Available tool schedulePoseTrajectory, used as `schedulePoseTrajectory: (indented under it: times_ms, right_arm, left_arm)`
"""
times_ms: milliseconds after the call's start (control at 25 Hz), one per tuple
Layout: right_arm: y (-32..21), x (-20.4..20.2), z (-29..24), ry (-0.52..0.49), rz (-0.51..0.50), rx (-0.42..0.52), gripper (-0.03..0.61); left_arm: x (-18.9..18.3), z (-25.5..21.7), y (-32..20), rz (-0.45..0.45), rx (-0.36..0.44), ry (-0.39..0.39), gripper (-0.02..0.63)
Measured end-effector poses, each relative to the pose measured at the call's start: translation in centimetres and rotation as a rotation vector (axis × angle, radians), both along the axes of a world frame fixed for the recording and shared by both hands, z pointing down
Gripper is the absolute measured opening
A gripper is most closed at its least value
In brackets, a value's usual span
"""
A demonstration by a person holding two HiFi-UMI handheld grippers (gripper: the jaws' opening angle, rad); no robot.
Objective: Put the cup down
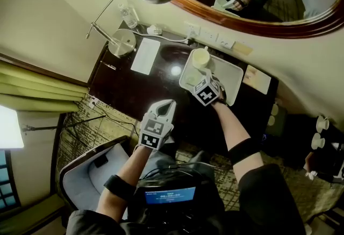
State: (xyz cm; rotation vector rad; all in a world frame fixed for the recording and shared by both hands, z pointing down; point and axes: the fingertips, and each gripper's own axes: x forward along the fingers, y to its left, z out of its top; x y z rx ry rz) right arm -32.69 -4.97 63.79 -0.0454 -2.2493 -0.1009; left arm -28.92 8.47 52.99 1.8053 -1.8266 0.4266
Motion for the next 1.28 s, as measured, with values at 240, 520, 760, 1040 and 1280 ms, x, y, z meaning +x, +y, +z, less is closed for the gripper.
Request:
schedulePoseTrajectory:
  times_ms: [240,520,760,1040,1280]
  right_arm:
    - [-0.1,0.0,2.0,0.041,-0.008,-0.012,0.364]
    - [-0.3,-0.3,2.0,0.02,0.0,-0.012,0.374]
    - [-0.2,0.4,1.2,0.002,0.007,0.007,0.425]
    - [-1.4,3.6,-2.8,-0.04,0.048,0.034,0.423]
    - [-3.7,9.9,-7.4,-0.098,0.162,0.027,0.335]
  left_arm:
    - [-0.8,0.4,-0.1,-0.006,-0.003,0.002,0.0]
    - [-0.5,0.3,-0.3,-0.008,-0.002,0.005,0.0]
    - [-0.2,-0.1,-0.4,-0.008,0.002,0.0,0.0]
    - [1.4,-1.5,-1.5,0.03,0.029,-0.009,0.0]
    - [4.3,-3.4,-3.9,0.088,0.07,-0.013,0.0]
